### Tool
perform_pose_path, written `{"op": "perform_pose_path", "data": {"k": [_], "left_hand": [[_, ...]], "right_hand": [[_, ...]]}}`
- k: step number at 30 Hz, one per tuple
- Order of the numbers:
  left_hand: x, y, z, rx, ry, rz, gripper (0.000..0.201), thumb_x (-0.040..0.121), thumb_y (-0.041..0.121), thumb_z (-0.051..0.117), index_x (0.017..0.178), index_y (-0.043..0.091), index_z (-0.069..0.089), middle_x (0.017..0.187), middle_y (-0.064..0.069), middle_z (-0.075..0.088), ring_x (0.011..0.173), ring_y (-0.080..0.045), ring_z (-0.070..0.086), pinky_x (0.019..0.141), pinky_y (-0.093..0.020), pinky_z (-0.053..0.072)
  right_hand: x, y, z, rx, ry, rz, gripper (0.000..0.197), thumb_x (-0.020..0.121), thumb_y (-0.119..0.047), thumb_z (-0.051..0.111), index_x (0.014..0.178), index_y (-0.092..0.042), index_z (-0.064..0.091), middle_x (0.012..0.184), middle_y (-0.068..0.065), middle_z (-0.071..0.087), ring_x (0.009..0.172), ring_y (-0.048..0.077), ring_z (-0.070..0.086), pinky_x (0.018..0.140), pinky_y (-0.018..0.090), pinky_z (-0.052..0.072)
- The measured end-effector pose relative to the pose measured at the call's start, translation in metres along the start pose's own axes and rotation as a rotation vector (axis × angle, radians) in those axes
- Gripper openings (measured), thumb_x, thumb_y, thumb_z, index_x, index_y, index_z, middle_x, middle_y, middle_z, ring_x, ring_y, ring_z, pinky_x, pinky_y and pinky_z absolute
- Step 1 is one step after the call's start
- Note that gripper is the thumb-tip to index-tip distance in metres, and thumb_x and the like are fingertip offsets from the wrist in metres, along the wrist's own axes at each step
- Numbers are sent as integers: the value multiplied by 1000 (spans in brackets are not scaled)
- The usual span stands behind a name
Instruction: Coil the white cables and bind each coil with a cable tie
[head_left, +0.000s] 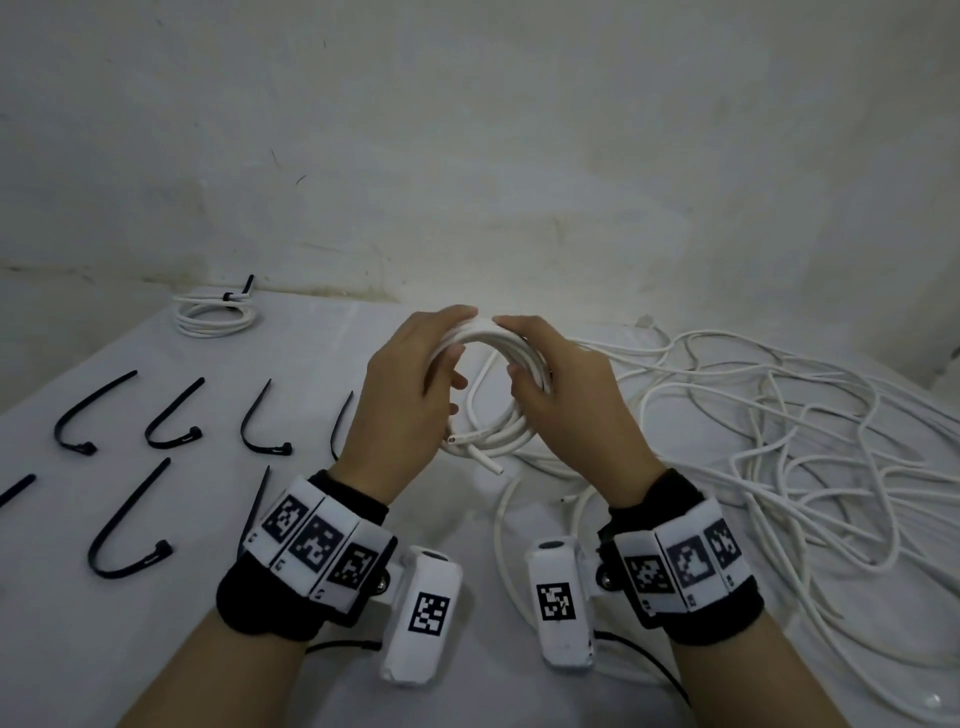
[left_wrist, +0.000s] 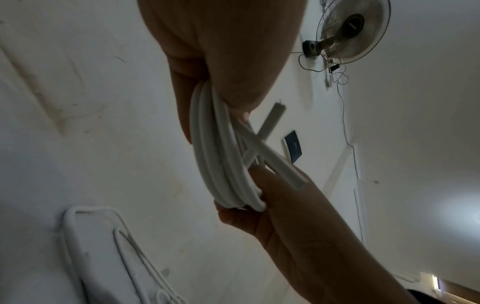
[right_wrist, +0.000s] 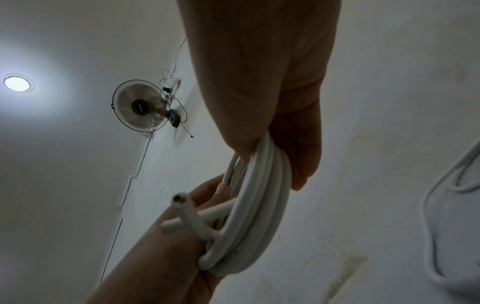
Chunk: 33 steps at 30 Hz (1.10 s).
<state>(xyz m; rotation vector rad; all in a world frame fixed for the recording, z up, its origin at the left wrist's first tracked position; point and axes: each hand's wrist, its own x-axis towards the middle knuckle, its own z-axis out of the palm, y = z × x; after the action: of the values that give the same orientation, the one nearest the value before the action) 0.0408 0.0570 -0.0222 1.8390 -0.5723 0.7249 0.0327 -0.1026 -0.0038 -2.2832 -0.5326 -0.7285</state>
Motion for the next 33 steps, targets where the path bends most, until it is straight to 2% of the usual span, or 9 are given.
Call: {"op": "perform_pose_path", "data": {"k": [4,6,8,13,16,22,27,30,33], "left_hand": [[0,0,1,5,37,-23,26,100,12,43,122,11,57,104,3,56,66,-8,61,58,-30,56],[0,0,0,10,41,-36,26,100,13,43,122,11,57,102,-1,59,65,-8,61,59,-25,56],[1,0,-2,31,19,-49,25,100,15,43,121,13,57,97,-1,62,62,-7,62,56,-17,52],[3,-2,-3,15,21,-64,13,99,24,45,105,22,56,79,3,61,63,-14,61,56,-20,48],[3,-4,-5,46,53,-62,12,99,25,44,103,22,56,75,6,58,60,-13,60,54,-20,47],[1,0,-2,-36,32,-85,14,98,19,47,105,15,59,73,4,59,52,-9,60,50,-15,45],[5,7,-3,-286,55,-147,21,98,19,48,112,14,62,68,11,56,50,-8,55,55,-29,55],[7,5,-6,-312,125,-169,22,99,20,45,112,14,61,60,9,52,48,-7,51,52,-24,52],[7,3,-8,-296,133,-172,24,100,23,42,113,15,61,52,9,52,45,-8,51,52,-28,53]], "right_hand": [[2,-1,3,15,-13,-5,33,92,-7,53,122,-21,58,66,-8,58,61,9,55,58,15,40],[6,-3,3,47,-30,-6,33,93,-8,52,123,-21,58,73,1,64,66,18,62,63,26,48],[12,-4,0,79,-27,-5,30,94,-8,53,121,-20,60,75,1,65,67,19,65,66,33,52],[19,-10,-3,357,32,77,16,93,-16,59,107,-17,68,64,-9,61,53,13,65,53,16,45],[15,-12,5,524,40,149,15,93,-22,60,102,-12,67,66,-6,61,48,19,63,50,25,50],[8,-5,13,713,104,207,19,94,-24,57,92,-8,67,67,-1,56,43,16,50,48,34,49],[11,-11,15,913,88,305,36,84,-41,56,92,-7,64,67,2,56,44,14,50,48,27,47],[17,-21,19,1102,-14,527,53,82,-54,51,92,-3,60,59,4,52,45,13,49,50,26,49],[21,-26,20,1231,-65,620,60,72,-65,48,80,-6,56,51,1,44,43,13,44,45,25,43]]}}
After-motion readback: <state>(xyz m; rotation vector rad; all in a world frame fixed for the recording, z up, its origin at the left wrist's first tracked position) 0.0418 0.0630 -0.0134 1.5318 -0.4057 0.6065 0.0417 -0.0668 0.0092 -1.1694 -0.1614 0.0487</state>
